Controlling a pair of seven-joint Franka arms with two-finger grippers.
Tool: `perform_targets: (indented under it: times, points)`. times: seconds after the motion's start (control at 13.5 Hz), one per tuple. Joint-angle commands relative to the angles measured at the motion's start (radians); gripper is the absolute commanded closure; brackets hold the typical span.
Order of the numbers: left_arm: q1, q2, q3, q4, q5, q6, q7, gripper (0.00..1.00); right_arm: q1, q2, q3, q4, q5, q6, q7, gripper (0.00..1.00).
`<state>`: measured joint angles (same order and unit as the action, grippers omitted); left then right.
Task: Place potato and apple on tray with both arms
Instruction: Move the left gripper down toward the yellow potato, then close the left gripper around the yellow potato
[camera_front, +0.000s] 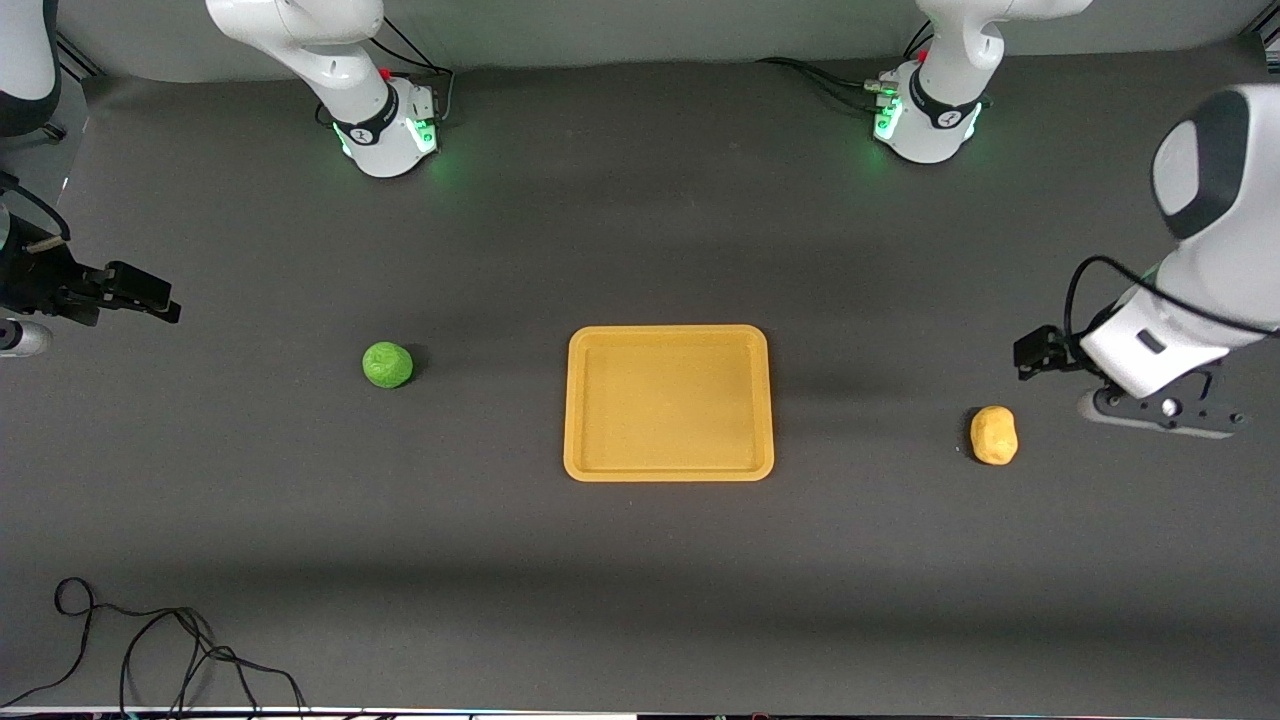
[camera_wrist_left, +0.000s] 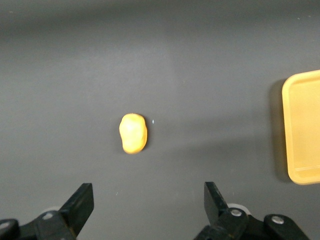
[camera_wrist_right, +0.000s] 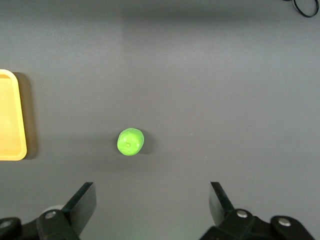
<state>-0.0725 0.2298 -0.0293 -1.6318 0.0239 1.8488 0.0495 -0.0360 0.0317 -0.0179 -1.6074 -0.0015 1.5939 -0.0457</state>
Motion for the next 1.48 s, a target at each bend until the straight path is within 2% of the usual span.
perform_targets:
  times: [0.0,0.22,0.52,0.66,1.11,1.4]
  points:
    - [0.0,0.126,0.006,-0.002,-0.036,0.105,-0.011,0.02,-0.002,0.007,0.006,0.017,-0.005,0.001,-0.022,0.0]
    - [0.004,0.207,0.006,-0.02,-0.03,0.153,-0.013,0.02,-0.002,0.007,0.006,0.017,-0.003,0.0,-0.022,0.0]
    - [0.003,0.278,0.006,-0.111,-0.03,0.346,-0.03,0.02,-0.001,0.007,0.006,0.017,-0.003,0.0,-0.02,0.0]
    - [0.013,0.313,0.009,-0.115,-0.029,0.415,-0.005,0.01,-0.002,0.007,0.006,0.017,-0.003,0.001,-0.02,0.0]
    - [0.014,0.316,0.015,-0.125,0.033,0.408,0.122,0.01,-0.002,0.007,0.006,0.017,-0.002,0.001,-0.014,0.0]
    - [0.065,0.333,0.017,-0.141,0.065,0.412,0.159,0.01,-0.002,0.008,0.006,0.017,-0.002,0.001,-0.014,0.0]
